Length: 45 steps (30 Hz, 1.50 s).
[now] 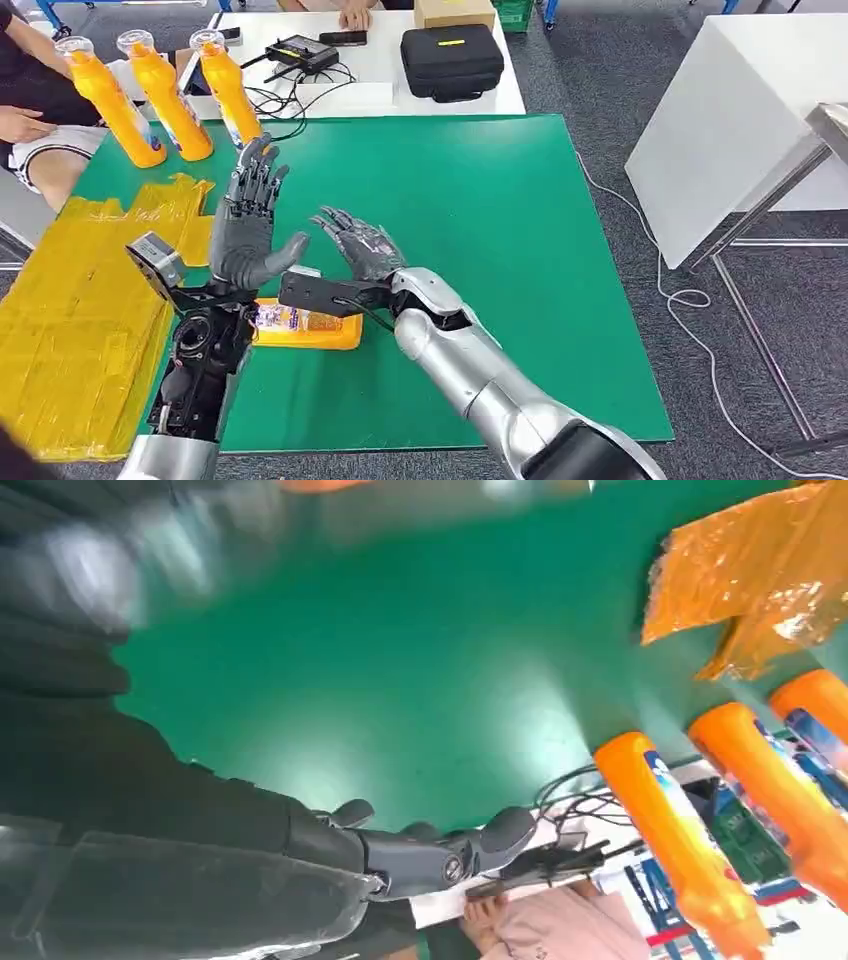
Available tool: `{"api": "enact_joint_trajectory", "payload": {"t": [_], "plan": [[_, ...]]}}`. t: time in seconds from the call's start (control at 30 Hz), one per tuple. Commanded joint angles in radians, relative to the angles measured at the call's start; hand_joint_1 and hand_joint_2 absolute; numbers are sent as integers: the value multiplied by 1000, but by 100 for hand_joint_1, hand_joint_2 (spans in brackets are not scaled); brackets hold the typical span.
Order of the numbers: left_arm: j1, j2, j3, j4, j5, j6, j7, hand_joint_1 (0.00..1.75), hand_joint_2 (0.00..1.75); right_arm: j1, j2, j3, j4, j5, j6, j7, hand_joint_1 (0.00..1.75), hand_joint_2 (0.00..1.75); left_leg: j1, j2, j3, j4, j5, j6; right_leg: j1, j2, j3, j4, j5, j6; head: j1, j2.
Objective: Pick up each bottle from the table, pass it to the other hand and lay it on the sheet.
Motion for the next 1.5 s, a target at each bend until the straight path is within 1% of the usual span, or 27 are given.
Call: {"api": "enact_joint_trajectory", "payload": {"t": [0.03, 0.07, 0.1, 0.13, 0.23, 0.33, 0.37, 0.4, 0.5, 0.53, 0.73, 0.8, 0.83, 0.87, 0.9, 0.97, 1.0, 1.07, 1.1, 1.13, 1.17, 1.2, 1.23, 1.27, 1.37, 1.47, 1.5], "plan": [[14, 7, -42, -64, 5, 1, 24, 0, 175, -10, -10, 105, 45, -44, 83, 7, 0, 175, 1, -1, 9, -3, -3, 1, 1, -4, 9, -2, -3, 1, 0, 0], [14, 6, -44, -65, 6, 0, 26, 0, 175, -2, -10, 126, 40, -52, 90, 7, 0, 175, 0, -1, 4, -2, -1, 0, 0, -2, 4, -1, -2, 0, 0, 0], [14, 6, -47, -65, 9, 1, 27, 0, 175, 4, -10, 161, 37, -72, 95, 9, 0, 175, 1, -1, 8, -2, -3, 0, 1, -3, 8, -2, -3, 1, 0, 0], [14, 6, -49, -66, 11, 3, 28, 0, 175, 11, -10, 193, 32, -94, 90, 13, 0, 175, 1, 0, 5, -1, -2, 0, 1, -2, 5, -1, -2, 1, 0, 0], [14, 6, -49, -66, 11, 3, 28, 0, 175, 11, -10, 193, 32, -94, 90, 13, 0, 175, 0, 0, 3, -1, -1, 0, 0, -2, 3, -1, -1, 0, 0, 0], [14, 7, -49, -66, 12, 3, 28, 0, 175, 8, -10, 195, 35, -97, 90, 14, 0, 175, 0, -1, 6, -1, -2, 1, 1, -3, 6, -1, -2, 1, 0, 0], [16, 7, -49, -68, 14, 4, 27, 0, 175, 6, -10, 208, 38, -112, 97, 11, 0, 175, 0, -1, 3, -1, -1, 0, 0, -2, 4, -1, -1, 1, 0, 0], [17, 8, -49, -72, 15, 5, 26, 0, 175, 11, -10, 219, 33, -116, 101, 9, 0, 175, 0, -1, 5, -1, -2, 1, 0, -3, 6, -1, -2, 1, 0, 0], [38, 15, -53, -108, 24, 12, 27, 0, 175, 26, -10, 314, 21, -230, 99, -10, 0, 175, 0, 0, 4, -1, -1, 0, 0, -2, 4, -1, -1, 1, 0, 0], [40, 17, -53, -110, 25, 12, 28, 0, 175, 30, -10, 326, 17, -241, 98, -10, 0, 175, 1, 0, 7, -2, -2, 0, 1, -2, 7, -2, -2, 1, 0, 0], [48, 16, -53, -115, 25, 14, 29, 0, 175, 39, -10, 343, 6, -248, 104, -9, 0, 175, 0, 0, 4, -1, -1, 0, 0, -2, 4, -1, -2, 0, 0, 0], [62, 16, -54, -137, 26, 18, 28, 0, 175, 40, -10, 383, 6, -256, 98, 1, 0, 175, 1, 0, 8, -2, -3, 1, 1, -3, 8, -2, -3, 1, 0, 0], [76, 16, -56, -162, 26, 20, 28, 0, 175, 41, -10, 413, 10, -267, 91, 16, 0, 175, 0, 1, 3, -1, -1, 0, 0, -1, 3, -1, -1, 1, 0, 0], [86, 17, -59, -185, 26, 21, 29, 0, 175, 39, -10, 441, 17, -283, 82, 35, 0, 175, 0, 1, 6, -2, -2, 1, 0, -1, 6, -2, -2, 1, 0, 0], [95, 18, -62, -205, 26, 23, 31, 0, 175, 36, -10, 467, 25, -295, 73, 54, 0, 175, 0, 1, 4, -1, -1, 0, 0, -1, 3, -1, -1, 1, 0, 0], [106, 19, -64, -235, 27, 23, 32, 0, 175, 34, -10, 477, 41, -305, 72, 63, 0, 175, 0, 1, 7, -2, -3, 1, 1, -1, 7, -2, -2, 1, 0, 0], [115, 22, -68, -261, 26, 21, 37, 0, 175, 31, -10, 487, 52, -307, 66, 72, 0, 175, 0, 0, 4, -1, -1, 0, 0, -1, 4, -1, -1, 0, 0, 0], [122, 20, -76, -288, 27, 16, 47, 0, 175, 24, -10, 517, 69, -300, 58, 118, 0, 175, 0, 0, 8, -2, -3, 1, 1, -3, 8, -2, -3, 1, 0, 0], [122, 19, -77, -292, 27, 17, 48, 0, 175, 23, -10, 522, 71, -297, 57, 123, 0, 175, 0, 0, 3, -1, -1, 0, 0, -2, 4, -1, -2, 1, 0, 0], [121, 18, -79, -293, 26, 17, 51, 0, 175, 22, -10, 522, 74, -297, 57, 124, 0, 175, 0, 0, 6, -2, -2, 0, 1, -2, 6, -1, -3, 1, 0, 0], [121, 17, -80, -297, 25, 18, 53, 0, 175, 20, -10, 537, 77, -281, 40, 145, 0, 175, 0, -1, 3, -1, -1, 0, 0, -2, 3, -1, -2, 1, 0, 0], [122, 17, -80, -303, 24, 19, 54, 0, 175, 19, -10, 552, 80, -267, 31, 177, 0, 175, 0, -1, 5, -2, -2, 0, 1, -3, 5, -1, -2, 1, 0, 0], [126, 16, -79, -314, 23, 22, 57, 0, 175, 16, -10, 573, 86, -245, 30, 223, 0, 175, 0, -1, 7, -2, -2, 1, 1, -4, 8, -2, -3, 1, 0, 0], [130, 15, -77, -326, 22, 25, 60, 0, 175, 16, -10, 580, 87, -240, 42, 249, 0, 175, 0, -1, 4, -1, -2, 0, 0, -2, 4, -1, -2, 1, 0, 0], [132, 16, -76, -334, 21, 25, 64, 0, 175, 16, -10, 587, 94, -234, 54, 268, 0, 175, 0, 0, 5, -1, -2, 1, 1, -2, 6, -1, -2, 1, 0, 0], [149, 16, -73, -369, 16, 31, 77, 0, 175, 10, -10, 610, 113, -199, 65, 334, 0, 175, 0, -1, 3, -1, -1, 0, 0, -2, 3, -1, -1, 0, 0, 0], [156, 19, -73, -378, 14, 33, 81, 0, 175, 9, -10, 613, 118, -188, 55, 347, 0, 175, 0, -1, 5, -2, -2, 0, 0, -3, 5, -1, -2, 1, 0, 0]]}}
